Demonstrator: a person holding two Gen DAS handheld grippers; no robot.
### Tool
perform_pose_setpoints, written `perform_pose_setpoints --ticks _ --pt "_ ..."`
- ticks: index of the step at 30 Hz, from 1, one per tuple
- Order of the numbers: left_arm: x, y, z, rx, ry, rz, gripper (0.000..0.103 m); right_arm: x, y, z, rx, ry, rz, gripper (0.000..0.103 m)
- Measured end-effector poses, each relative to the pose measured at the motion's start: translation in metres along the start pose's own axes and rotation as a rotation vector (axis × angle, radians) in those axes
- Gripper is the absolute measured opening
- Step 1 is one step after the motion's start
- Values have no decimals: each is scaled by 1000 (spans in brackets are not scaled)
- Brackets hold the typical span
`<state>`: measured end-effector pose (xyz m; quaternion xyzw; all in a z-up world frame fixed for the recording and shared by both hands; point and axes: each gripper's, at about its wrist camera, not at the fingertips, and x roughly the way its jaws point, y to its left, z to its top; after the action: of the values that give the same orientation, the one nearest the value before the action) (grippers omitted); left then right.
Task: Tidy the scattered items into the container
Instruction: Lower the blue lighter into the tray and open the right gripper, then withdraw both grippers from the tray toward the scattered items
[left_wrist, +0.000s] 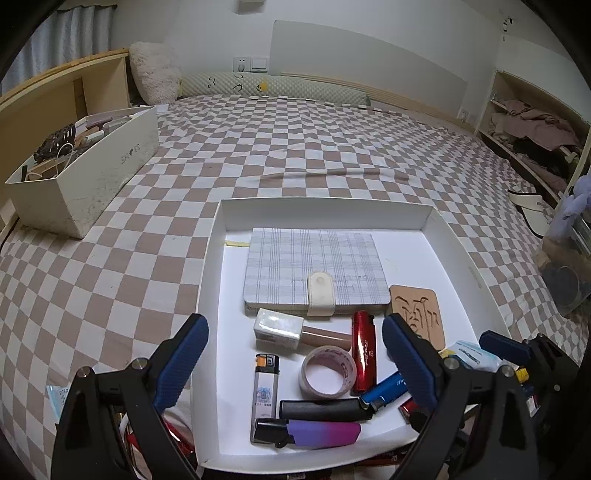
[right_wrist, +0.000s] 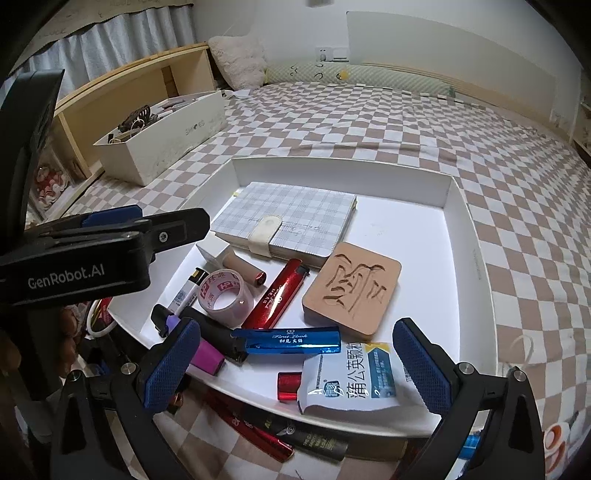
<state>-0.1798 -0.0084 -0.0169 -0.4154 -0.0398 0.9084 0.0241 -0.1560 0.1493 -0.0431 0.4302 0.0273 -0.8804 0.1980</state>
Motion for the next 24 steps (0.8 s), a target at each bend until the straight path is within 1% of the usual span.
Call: perform_pose_setpoints --ticks 6,15,24 --pt "-10 -2 -4 5 -11 3 96 -10 -1 -3 12 -16 -33 103" --pt "-25 -2 -19 17 -12 13 96 -29 -6 -4 41 -46 -57 103" --pt "-40 1 -34 20 -12 17 96 -48 -11 -16 58 -66 -74 103"
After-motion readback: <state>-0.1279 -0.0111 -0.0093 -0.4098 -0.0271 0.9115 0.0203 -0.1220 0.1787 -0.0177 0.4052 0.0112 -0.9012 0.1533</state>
